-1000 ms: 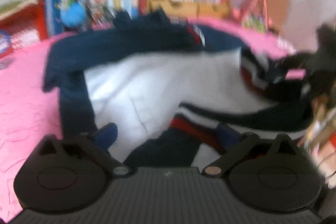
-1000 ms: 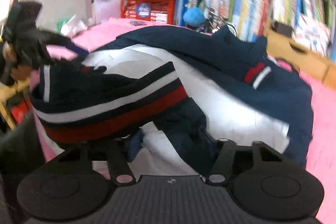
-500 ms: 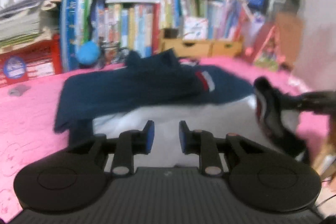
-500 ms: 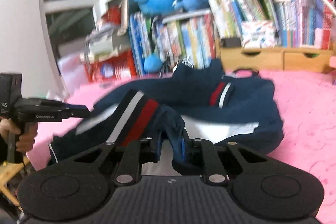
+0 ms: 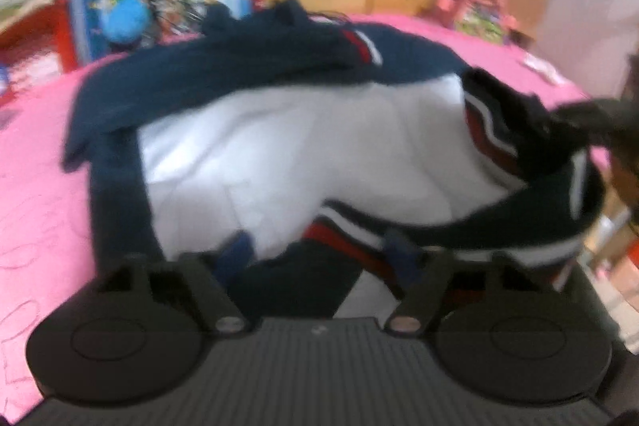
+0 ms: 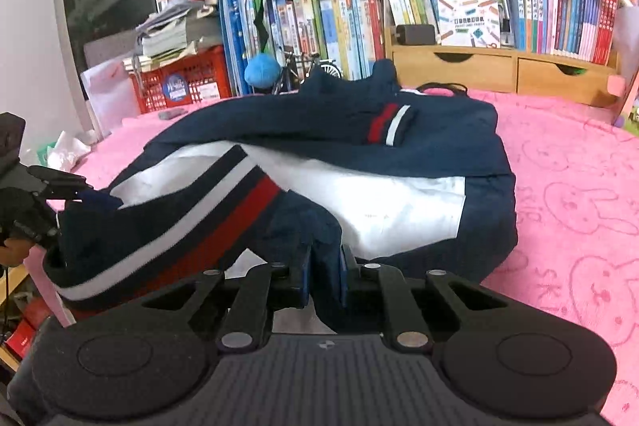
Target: Fold clothes
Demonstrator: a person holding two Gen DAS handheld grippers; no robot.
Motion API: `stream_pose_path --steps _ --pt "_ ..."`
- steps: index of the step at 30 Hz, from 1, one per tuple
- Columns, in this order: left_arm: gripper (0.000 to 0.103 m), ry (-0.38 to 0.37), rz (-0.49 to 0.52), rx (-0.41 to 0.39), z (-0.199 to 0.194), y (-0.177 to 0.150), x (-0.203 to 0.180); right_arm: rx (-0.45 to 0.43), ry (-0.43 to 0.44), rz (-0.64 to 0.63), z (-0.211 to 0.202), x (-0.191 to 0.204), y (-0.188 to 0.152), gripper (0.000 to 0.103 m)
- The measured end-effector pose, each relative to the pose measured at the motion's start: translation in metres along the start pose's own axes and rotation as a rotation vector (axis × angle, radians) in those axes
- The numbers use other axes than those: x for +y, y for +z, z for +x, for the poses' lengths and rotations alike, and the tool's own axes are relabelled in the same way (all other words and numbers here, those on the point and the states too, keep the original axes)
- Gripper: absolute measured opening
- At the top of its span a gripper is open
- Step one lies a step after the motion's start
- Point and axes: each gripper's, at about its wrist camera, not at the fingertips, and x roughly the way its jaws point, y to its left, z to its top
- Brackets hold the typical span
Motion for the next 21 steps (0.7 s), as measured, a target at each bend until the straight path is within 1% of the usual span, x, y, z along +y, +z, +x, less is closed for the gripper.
stream_pose_path --steps 1,2,3,4,5,6,7,8,9,10,11,12,13,14,15,17,18,19,21 --pt "0.031 0.034 -0.006 -0.014 -0.004 0.001 -0.003 -0.002 0.002 0.001 -0.001 0.000 0.000 0.015" --pt "0.019 0.048 -0.020 -0.032 -0.008 0.004 -0.003 -0.010 0.007 0.005 -0.004 -0.002 0.002 0.015" --pt "0.019 0.052 -0.037 -0.051 -0.014 0.007 -0.001 -0.022 0.011 0.009 -0.007 -0.003 0.004 0.014" --pt "0.011 0.062 -0.057 -0.078 -0.020 0.010 0.002 -0.034 0.011 0.011 -0.011 -0.003 0.006 0.014" --pt "0.006 0.082 -0.078 -0.115 -0.028 0.014 0.006 -0.048 0.009 0.010 -0.015 -0.004 0.009 0.014" --pt "0.007 0.095 -0.096 -0.148 -0.036 0.018 0.012 -0.063 0.003 0.006 -0.019 -0.005 0.012 0.014" --pt "0.007 0.092 -0.108 -0.167 -0.041 0.022 0.018 -0.079 -0.003 0.002 -0.023 -0.006 0.015 0.014" --pt "0.008 0.077 -0.114 -0.175 -0.043 0.024 0.024 -0.089 -0.007 -0.002 -0.025 -0.007 0.018 0.014" --pt "0.008 0.042 -0.110 -0.156 -0.042 0.024 0.028 -0.090 -0.004 -0.010 -0.025 -0.008 0.020 0.014" --pt "0.013 0.001 -0.101 -0.127 -0.040 0.024 0.031 -0.079 0.010 -0.028 -0.024 -0.008 0.022 0.016" --pt "0.025 -0.040 -0.092 -0.098 -0.038 0.023 0.035 -0.057 0.033 -0.047 -0.021 -0.007 0.025 0.018" --pt "0.033 -0.070 -0.074 -0.068 -0.034 0.021 0.034 -0.032 0.066 -0.068 -0.018 -0.006 0.026 0.029" --pt "0.052 -0.096 -0.050 -0.038 -0.029 0.017 0.032 -0.009 0.099 -0.096 -0.013 -0.003 0.027 0.041" --pt "0.074 -0.109 -0.024 -0.011 -0.024 0.014 0.030 0.006 0.121 -0.125 -0.009 0.001 0.028 0.067" --pt "0.079 -0.110 0.002 0.008 -0.018 0.012 0.027 0.021 0.143 -0.155 -0.005 0.005 0.029 0.083" --pt "0.081 -0.117 0.032 0.045 -0.006 0.008 0.023 0.049 0.150 -0.209 0.007 0.012 0.031 0.090" --pt "0.082 -0.120 0.036 0.057 0.000 0.006 0.021 0.062 0.147 -0.235 0.014 0.015 0.032 0.096" --pt "0.083 -0.123 0.035 0.066 0.005 0.005 0.019 0.078 0.146 -0.251 0.020 0.017 0.033 0.098" --pt "0.074 -0.114 0.047 0.056 0.005 0.003 0.011 0.139 0.171 -0.223 0.036 0.016 0.032 0.097"
